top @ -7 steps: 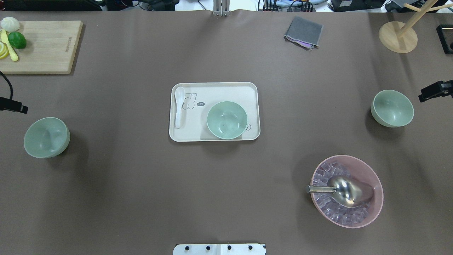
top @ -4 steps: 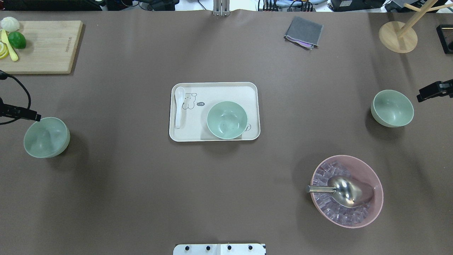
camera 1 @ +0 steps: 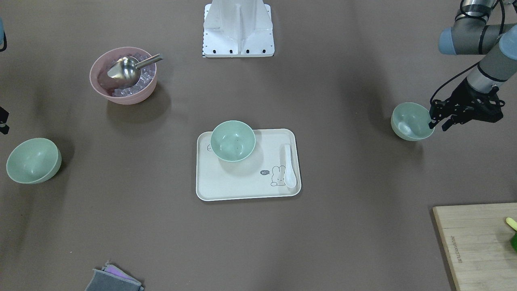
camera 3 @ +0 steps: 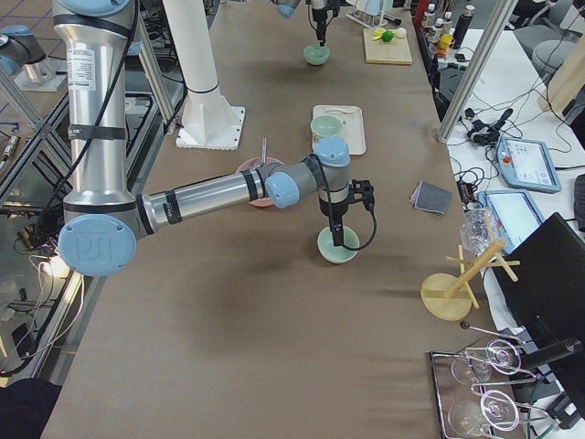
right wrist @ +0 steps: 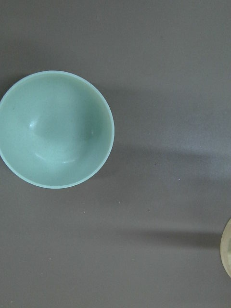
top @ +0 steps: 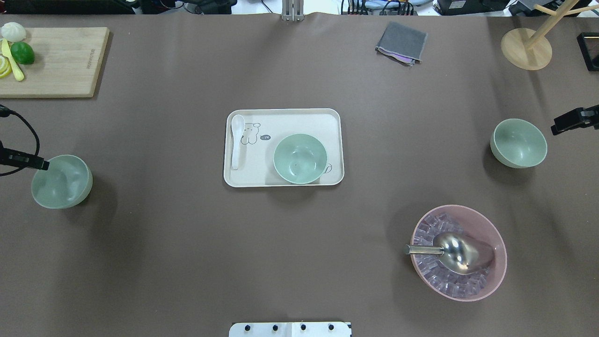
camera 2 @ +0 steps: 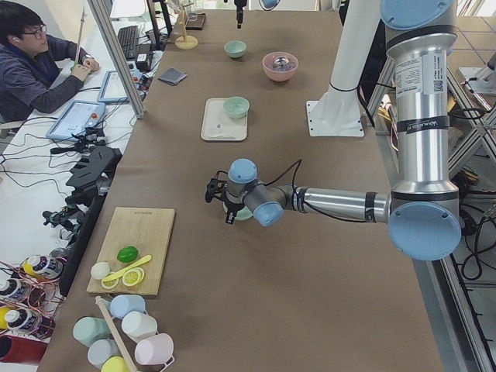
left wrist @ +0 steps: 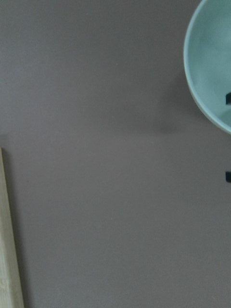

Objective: Stack green bowls together

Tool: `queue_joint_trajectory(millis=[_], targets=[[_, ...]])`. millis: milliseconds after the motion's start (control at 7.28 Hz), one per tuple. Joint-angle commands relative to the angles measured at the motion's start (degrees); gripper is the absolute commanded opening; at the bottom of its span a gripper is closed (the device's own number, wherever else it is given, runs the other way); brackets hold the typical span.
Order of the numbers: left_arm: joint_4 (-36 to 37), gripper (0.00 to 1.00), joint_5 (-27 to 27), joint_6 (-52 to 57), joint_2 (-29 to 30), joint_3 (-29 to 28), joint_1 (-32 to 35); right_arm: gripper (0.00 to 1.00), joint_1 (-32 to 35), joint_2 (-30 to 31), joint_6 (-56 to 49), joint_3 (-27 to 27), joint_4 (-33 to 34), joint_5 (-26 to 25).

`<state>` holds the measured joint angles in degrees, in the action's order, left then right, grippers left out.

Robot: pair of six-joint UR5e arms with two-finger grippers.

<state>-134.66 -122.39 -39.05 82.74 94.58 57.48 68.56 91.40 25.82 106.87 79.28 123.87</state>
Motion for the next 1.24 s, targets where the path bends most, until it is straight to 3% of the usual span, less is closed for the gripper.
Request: queue_joint_trajectory(millis=[0, 412, 687, 1099], targets=[[-0.8, 0.41, -0.2, -0.1, -0.7, 0.1, -0.7, 0.99, 0.0, 0.1, -0.1, 0.0, -0.1, 0.0], [-0.8, 0.36, 0.1, -0.1, -0.2, -0.1, -1.9, 0.99, 0.0, 0.1, -0.1, -0.1, 0.0, 0.0], [-0.8, 0.24, 0.1, 0.0, -0.2, -0.3, -2.0, 0.99, 0.0, 0.0, -0.1, -0.1, 0.0, 0.0], [-0.8, 0.18, 0.2, 0.1, -0.2, -0.5, -2.0, 0.99, 0.0, 0.1, 0.0, 0.0, 0.0, 0.0]])
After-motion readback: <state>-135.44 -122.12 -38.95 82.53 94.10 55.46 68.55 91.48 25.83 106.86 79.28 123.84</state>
